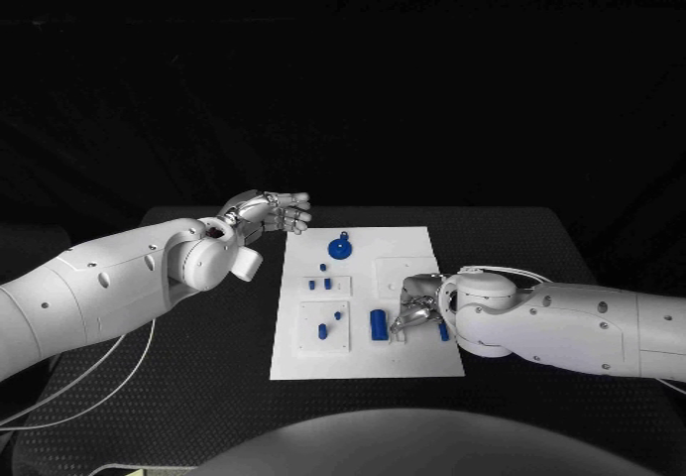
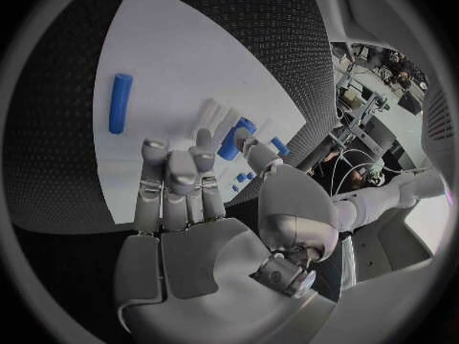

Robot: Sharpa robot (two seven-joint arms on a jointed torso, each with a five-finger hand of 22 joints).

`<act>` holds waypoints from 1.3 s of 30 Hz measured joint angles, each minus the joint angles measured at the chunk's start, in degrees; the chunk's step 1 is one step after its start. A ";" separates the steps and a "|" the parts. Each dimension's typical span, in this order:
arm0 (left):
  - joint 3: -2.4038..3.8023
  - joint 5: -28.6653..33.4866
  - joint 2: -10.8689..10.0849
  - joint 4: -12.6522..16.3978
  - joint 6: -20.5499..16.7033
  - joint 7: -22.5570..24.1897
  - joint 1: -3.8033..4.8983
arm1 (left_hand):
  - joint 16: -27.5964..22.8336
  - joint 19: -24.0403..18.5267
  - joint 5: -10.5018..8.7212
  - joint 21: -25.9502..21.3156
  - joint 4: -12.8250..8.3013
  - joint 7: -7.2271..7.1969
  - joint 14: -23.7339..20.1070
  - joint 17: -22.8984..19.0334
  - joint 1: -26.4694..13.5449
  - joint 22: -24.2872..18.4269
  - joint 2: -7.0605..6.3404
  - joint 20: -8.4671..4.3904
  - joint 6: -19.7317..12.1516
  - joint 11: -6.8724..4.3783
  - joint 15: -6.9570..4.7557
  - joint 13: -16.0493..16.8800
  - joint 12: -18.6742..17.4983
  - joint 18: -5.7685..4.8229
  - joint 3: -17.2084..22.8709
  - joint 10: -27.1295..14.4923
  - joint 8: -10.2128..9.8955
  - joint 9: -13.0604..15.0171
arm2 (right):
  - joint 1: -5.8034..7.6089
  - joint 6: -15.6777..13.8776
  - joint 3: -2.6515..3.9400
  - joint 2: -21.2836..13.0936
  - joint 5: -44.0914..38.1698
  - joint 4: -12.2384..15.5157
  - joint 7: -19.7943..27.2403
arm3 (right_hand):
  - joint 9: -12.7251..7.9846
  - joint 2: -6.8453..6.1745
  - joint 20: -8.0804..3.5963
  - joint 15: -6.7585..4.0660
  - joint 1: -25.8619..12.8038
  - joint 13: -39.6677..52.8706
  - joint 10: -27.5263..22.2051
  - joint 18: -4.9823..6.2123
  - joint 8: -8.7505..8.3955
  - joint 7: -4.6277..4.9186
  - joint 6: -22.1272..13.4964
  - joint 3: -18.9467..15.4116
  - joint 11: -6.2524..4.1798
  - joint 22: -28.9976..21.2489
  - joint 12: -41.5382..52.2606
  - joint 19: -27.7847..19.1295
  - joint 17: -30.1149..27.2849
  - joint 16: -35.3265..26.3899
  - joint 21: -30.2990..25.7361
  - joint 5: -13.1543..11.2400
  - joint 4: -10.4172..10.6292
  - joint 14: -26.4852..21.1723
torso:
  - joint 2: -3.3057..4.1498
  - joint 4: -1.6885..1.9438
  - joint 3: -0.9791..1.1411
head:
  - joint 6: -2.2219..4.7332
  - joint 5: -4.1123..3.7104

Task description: Assemble the parts on the task board

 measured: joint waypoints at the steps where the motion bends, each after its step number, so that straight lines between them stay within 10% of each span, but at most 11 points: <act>1: 0.00 0.00 -0.01 -0.02 0.00 0.00 0.00 | 0.00 0.00 0.00 0.00 0.00 0.00 0.00 0.00 0.00 0.00 0.00 0.00 0.00 0.00 0.00 0.00 0.00 0.00 0.00 0.00 0.00 0.00 | 0.00 -0.32 0.43 -0.44 0.26 0.37 0.11 | 0.00 -1.32 0.00 0.00 0.43 0.00 0.04 0.00 -0.15 0.21 -0.45 0.91 0.05 -0.11 -0.11 0.00 -0.09 -0.02 0.00 0.00 0.44 0.00 | 0.00 -0.02 0.01 | 0.00 -0.01; 4: 0.00 0.00 -0.04 -0.03 0.01 0.00 0.01 | 0.00 0.00 0.00 0.00 0.00 0.00 0.00 0.00 0.00 0.00 0.00 0.00 0.00 0.00 0.00 0.00 0.00 0.00 0.00 0.00 0.00 0.00 | 0.50 -1.27 2.23 -1.79 1.45 1.28 0.55 | 0.41 -3.81 0.01 0.01 1.42 0.00 0.31 0.00 -0.46 0.66 -1.67 2.75 0.33 -0.29 -0.11 -0.01 -0.34 -0.36 0.00 0.00 2.16 -0.01 | -0.01 -0.04 0.02 | 0.00 -0.14; 9: 0.00 0.00 -0.10 -0.02 0.05 0.00 0.01 | 0.00 0.00 0.00 0.00 0.00 0.00 0.00 0.00 0.00 0.05 0.00 0.00 0.00 0.00 0.00 0.00 0.00 0.00 0.00 0.00 0.00 0.00 | 3.15 -1.58 2.80 -4.50 3.66 0.36 0.83 | 0.95 -4.36 0.01 0.19 2.00 0.00 0.09 0.01 -0.47 0.63 -2.05 2.98 0.54 -0.30 -0.11 -0.01 -0.40 -0.40 0.00 0.00 2.39 0.18 | -0.02 -0.10 0.06 | 0.00 -0.36; 20: 0.00 -0.01 -0.11 0.00 0.11 0.00 0.01 | 0.00 0.00 0.00 0.00 0.00 0.00 0.00 0.05 0.00 0.04 0.00 0.00 0.00 0.00 0.00 0.00 0.00 -0.01 0.00 0.00 0.00 -0.05 | 4.10 3.80 2.29 -7.21 6.11 -1.10 -1.37 | 2.32 -2.38 0.21 0.57 4.69 0.08 -0.01 0.02 -0.10 0.81 -3.07 2.88 1.05 -0.07 -0.11 -0.22 -0.53 -0.41 0.00 0.00 -0.25 0.20 | -0.01 -0.15 0.17 | 0.27 -0.96; 39: -0.03 -0.01 -0.23 0.11 0.19 0.01 0.00 | -0.22 0.00 0.00 0.00 0.00 0.00 0.00 0.16 0.00 0.09 0.00 0.00 0.00 0.00 0.00 0.00 0.00 -0.02 0.00 0.00 0.00 -0.04 | 0.62 7.26 0.96 -6.73 5.05 -3.06 -3.27 | 3.27 -0.54 0.40 0.57 2.16 0.39 0.31 0.10 0.49 0.89 -2.50 1.70 0.72 0.08 0.51 -0.41 -0.53 -0.41 0.00 0.00 0.18 0.21 | 0.02 0.01 0.07 | 0.01 -1.72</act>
